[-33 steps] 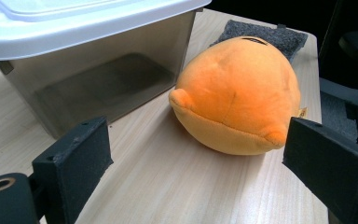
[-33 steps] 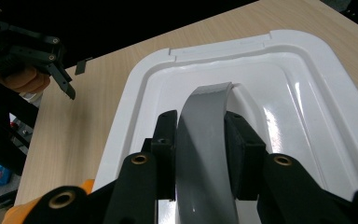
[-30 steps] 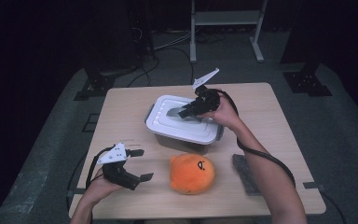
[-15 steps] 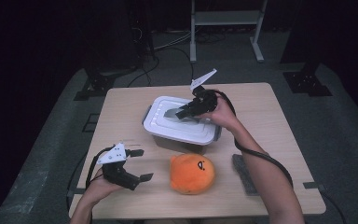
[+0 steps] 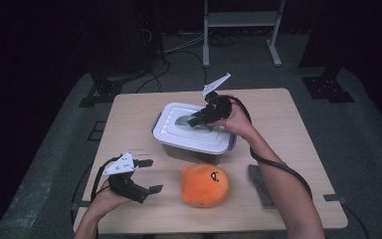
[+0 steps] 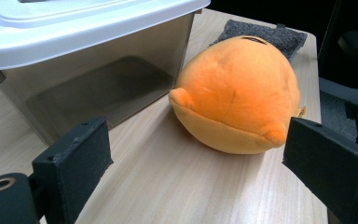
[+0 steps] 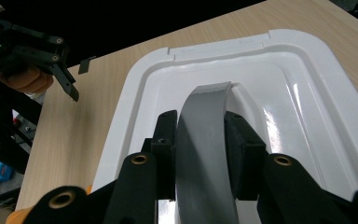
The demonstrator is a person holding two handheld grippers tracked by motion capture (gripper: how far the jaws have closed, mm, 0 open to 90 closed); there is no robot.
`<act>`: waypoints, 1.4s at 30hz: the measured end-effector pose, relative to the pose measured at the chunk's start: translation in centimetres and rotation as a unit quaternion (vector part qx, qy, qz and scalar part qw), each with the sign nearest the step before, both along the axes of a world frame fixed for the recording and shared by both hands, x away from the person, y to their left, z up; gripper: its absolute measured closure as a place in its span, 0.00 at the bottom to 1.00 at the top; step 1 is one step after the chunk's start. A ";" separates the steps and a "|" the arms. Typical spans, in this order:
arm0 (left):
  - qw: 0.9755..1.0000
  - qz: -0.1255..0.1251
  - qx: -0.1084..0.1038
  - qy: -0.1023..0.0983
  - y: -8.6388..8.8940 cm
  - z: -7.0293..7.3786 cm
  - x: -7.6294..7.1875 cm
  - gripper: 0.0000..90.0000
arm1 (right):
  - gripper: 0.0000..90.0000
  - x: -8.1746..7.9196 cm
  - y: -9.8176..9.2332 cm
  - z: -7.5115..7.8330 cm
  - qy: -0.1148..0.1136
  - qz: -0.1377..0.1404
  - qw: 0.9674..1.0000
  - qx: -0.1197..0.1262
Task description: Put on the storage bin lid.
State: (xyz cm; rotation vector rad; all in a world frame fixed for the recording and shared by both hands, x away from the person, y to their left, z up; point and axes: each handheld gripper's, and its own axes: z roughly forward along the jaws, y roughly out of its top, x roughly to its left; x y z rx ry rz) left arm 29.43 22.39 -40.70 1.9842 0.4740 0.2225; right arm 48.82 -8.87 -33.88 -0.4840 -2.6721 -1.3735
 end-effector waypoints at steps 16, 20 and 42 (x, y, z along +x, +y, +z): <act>1.000 -0.002 0.000 -0.001 0.1 0.0 -0.1 0.08 | 0.74 -0.3 -0.3 1.4 -0.012 -0.002 1.000 0.008; 1.000 0.000 -0.002 0.000 0.1 0.0 -0.1 0.08 | 0.74 -0.8 -1.1 2.5 -0.019 -0.002 1.000 0.012; 1.000 0.011 0.002 -0.002 0.3 -0.2 -0.2 0.08 | 0.74 -5.7 -11.1 5.3 -0.039 -0.055 0.997 0.023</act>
